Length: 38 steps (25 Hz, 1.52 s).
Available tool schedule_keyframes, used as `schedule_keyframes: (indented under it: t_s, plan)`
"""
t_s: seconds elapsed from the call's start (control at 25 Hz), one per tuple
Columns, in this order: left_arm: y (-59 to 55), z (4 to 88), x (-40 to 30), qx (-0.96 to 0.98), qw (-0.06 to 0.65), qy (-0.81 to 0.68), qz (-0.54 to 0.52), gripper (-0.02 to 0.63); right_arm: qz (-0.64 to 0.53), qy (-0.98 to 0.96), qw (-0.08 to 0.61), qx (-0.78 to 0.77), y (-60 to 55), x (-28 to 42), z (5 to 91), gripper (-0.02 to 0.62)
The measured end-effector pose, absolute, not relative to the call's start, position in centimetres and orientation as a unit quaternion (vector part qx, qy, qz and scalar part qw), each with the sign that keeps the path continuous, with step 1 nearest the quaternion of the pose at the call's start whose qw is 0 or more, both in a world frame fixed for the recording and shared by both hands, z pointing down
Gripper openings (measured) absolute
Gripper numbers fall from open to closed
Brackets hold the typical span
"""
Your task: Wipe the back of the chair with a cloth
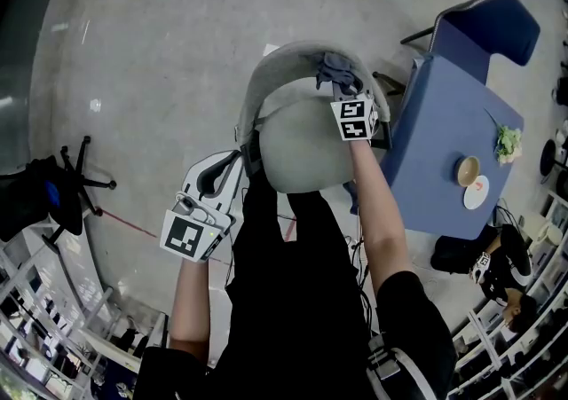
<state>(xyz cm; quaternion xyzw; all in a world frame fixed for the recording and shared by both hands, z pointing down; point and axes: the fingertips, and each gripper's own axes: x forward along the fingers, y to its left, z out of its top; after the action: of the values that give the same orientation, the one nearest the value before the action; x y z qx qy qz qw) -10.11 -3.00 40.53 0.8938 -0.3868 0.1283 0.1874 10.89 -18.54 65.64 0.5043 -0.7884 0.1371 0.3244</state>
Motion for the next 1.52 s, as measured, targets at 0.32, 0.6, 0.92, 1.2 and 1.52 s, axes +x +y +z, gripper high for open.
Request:
schedule_keyframes:
  t_s: [0.32, 0.6, 0.92, 1.2, 1.52]
  plan:
    - [-3.3, 41.0, -10.2, 0.893, 0.19, -0.388, 0.128, 0.026, 0.144, -0.781, 0.33, 0.51, -18.2, 11.9, 66.3, 0.124]
    - [-3.4, 41.6, -10.3, 0.892, 0.194, -0.389, 0.127, 0.026, 0.143, -0.781, 0.33, 0.51, -18.3, 11.8, 66.8, 0.124]
    - [-3.9, 43.3, -10.5, 0.891, 0.199, -0.387, 0.13, 0.026, 0.136, -0.787, 0.333, 0.502, -18.8, 10.7, 67.7, 0.124]
    - [-4.0, 44.2, -10.9, 0.886, 0.203, -0.399, 0.121, 0.026, 0.12, -0.796, 0.341, 0.485, -19.1, 8.9, 68.6, 0.123]
    - [-2.8, 45.5, -12.3, 0.879, 0.212, -0.408, 0.126, 0.026, 0.137, -0.801, 0.324, 0.485, -19.2, 7.7, 69.5, 0.12]
